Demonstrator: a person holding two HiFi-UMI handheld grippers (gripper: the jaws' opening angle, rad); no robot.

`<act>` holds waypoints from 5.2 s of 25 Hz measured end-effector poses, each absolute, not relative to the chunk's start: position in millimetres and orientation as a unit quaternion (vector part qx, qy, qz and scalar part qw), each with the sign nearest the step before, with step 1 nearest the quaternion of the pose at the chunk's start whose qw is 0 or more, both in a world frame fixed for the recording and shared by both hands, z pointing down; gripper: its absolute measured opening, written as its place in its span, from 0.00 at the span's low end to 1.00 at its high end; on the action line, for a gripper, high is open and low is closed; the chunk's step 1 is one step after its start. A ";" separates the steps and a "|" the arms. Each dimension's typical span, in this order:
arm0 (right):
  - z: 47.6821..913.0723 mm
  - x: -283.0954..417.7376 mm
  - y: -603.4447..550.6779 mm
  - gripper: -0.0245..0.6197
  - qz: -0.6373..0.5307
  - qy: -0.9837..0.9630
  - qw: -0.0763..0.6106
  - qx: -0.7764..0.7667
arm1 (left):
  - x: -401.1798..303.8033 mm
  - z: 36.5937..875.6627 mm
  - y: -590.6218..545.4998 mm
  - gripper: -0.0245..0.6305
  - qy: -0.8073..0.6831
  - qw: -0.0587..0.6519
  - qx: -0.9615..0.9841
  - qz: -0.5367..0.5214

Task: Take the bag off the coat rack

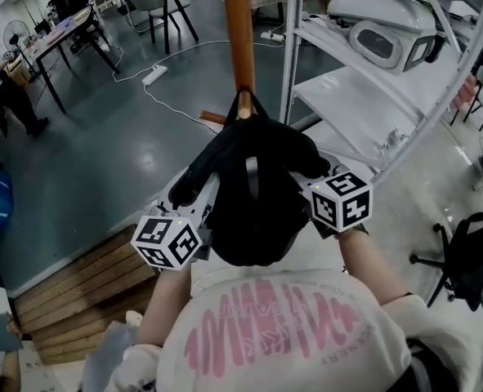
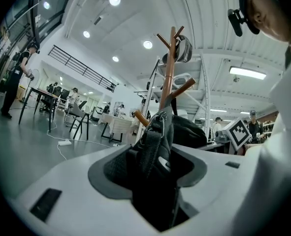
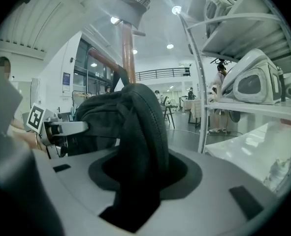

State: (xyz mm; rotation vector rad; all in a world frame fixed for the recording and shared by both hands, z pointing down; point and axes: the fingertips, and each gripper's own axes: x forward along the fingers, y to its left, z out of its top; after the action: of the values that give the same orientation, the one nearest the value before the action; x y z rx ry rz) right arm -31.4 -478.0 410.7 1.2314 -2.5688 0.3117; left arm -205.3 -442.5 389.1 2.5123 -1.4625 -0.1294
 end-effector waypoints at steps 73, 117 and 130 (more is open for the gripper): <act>347.6 -37.1 -423.7 0.20 0.070 -0.889 0.129 0.434 | -198.8 328.6 -386.3 0.23 -0.492 0.105 0.861 -0.080; 324.1 -9.6 -335.8 0.20 0.072 -0.918 0.114 0.374 | -168.7 298.4 -292.6 0.22 -0.533 0.079 0.838 -0.092; 336.8 27.3 -283.4 0.21 0.073 -0.919 0.118 0.369 | -130.3 312.9 -235.9 0.22 -0.546 0.085 0.829 -0.092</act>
State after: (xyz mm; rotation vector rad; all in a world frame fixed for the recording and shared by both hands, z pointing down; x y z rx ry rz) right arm 27.3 -283.4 336.8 1.0798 -2.6889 0.2126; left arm -130.3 -235.9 312.9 2.4716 -1.6276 -0.2739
